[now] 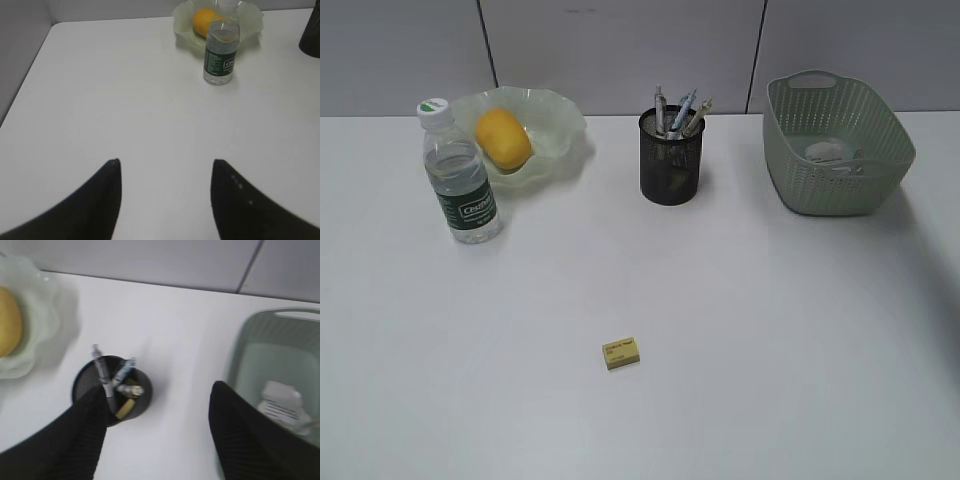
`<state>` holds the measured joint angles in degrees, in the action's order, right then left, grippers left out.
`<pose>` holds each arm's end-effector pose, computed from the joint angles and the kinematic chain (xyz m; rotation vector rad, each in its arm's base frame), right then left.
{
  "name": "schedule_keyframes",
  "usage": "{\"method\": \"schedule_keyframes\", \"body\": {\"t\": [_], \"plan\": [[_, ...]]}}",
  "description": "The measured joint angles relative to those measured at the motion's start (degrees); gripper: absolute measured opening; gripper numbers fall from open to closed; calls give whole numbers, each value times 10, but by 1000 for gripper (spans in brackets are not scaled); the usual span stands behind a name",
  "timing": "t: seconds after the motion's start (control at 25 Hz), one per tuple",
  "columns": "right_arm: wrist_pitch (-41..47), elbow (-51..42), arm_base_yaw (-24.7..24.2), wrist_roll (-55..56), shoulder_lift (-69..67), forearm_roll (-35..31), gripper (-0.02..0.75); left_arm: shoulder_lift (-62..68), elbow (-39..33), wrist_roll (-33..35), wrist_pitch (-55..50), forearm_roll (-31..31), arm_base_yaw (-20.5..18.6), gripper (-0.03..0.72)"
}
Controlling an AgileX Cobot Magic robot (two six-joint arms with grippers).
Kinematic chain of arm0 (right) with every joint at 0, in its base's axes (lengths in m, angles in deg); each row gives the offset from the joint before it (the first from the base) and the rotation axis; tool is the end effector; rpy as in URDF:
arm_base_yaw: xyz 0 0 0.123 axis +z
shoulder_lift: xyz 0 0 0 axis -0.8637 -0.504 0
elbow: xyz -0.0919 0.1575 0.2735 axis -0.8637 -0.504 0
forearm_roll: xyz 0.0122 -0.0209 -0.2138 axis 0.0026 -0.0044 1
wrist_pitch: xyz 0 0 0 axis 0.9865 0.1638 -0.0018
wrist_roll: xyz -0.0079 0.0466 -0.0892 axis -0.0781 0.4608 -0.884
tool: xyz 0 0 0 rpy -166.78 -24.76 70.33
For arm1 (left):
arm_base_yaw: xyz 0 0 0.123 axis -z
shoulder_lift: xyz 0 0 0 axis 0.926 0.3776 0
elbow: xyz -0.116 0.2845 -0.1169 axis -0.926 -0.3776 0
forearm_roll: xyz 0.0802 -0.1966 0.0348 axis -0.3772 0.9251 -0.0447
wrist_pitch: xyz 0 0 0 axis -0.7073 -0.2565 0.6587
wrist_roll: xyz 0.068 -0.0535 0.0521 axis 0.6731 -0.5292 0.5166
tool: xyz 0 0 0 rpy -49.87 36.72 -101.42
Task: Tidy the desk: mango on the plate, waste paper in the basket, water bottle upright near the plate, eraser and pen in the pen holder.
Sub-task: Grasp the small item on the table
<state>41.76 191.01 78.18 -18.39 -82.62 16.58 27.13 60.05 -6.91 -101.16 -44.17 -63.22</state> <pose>0.4779 0.1668 0.3508 -0.2291 2.4741 0.2934 -0.0759 0.0107 0.2599 0.0366 2.0183 -0.0159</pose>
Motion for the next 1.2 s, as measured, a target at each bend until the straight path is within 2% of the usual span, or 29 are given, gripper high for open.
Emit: {"method": "schedule_keyframes", "body": {"t": [0.32,0.44,0.64,1.04,1.2], "plan": [[0,-109,-110,-24,89,48,463,0,0,0,0,0,0,435],[0,-151,-130,-37,118,56,459,0,0,0,0,0,0,435],[0,-265,-132,-47,199,64,459,0,0,0,0,0,0,435],[0,-630,-131,-47,492,50,458,0,0,0,0,0,0,435],[0,-744,-131,-47,613,46,458,0,0,0,0,0,0,435]]}}
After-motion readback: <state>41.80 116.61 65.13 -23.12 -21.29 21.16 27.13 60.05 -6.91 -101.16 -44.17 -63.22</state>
